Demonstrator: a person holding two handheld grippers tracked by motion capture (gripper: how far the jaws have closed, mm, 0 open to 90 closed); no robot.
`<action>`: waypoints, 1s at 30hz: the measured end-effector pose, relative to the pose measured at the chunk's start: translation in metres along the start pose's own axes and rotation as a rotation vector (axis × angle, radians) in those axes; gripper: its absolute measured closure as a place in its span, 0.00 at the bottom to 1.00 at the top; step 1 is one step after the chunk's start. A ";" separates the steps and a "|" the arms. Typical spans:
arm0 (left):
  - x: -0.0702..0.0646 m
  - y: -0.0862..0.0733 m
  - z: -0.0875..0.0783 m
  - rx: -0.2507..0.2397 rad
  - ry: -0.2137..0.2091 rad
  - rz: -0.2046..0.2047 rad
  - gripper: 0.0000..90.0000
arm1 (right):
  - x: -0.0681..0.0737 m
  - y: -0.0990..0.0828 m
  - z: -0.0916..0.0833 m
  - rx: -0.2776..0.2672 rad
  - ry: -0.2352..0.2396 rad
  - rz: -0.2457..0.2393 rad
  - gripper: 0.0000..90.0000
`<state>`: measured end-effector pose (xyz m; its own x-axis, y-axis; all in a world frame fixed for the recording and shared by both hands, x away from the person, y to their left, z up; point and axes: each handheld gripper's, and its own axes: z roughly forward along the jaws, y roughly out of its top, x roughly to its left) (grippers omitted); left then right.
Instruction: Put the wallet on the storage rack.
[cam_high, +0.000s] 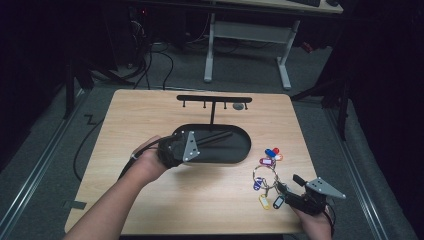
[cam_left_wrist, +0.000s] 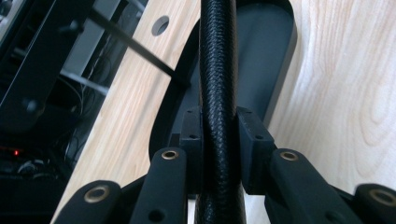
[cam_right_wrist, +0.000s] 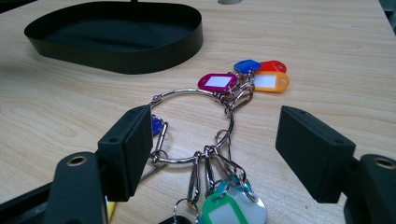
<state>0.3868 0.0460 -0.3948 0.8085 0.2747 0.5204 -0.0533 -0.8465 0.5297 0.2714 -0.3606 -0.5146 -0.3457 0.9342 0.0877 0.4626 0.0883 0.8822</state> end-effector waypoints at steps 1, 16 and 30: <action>0.002 0.001 0.003 0.001 -0.004 0.009 0.83 | 0.000 0.000 0.000 0.000 0.000 0.000 0.31; 0.019 0.019 0.046 -0.008 -0.001 0.047 0.83 | -0.001 -0.002 0.000 0.007 -0.005 -0.005 0.31; 0.027 0.008 0.068 0.005 0.011 0.025 0.83 | 0.000 -0.003 -0.001 0.010 -0.010 -0.001 0.31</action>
<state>0.4478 0.0152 -0.4219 0.8007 0.2581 0.5406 -0.0703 -0.8556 0.5128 0.2691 -0.3613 -0.5169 -0.3383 0.9375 0.0818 0.4700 0.0930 0.8777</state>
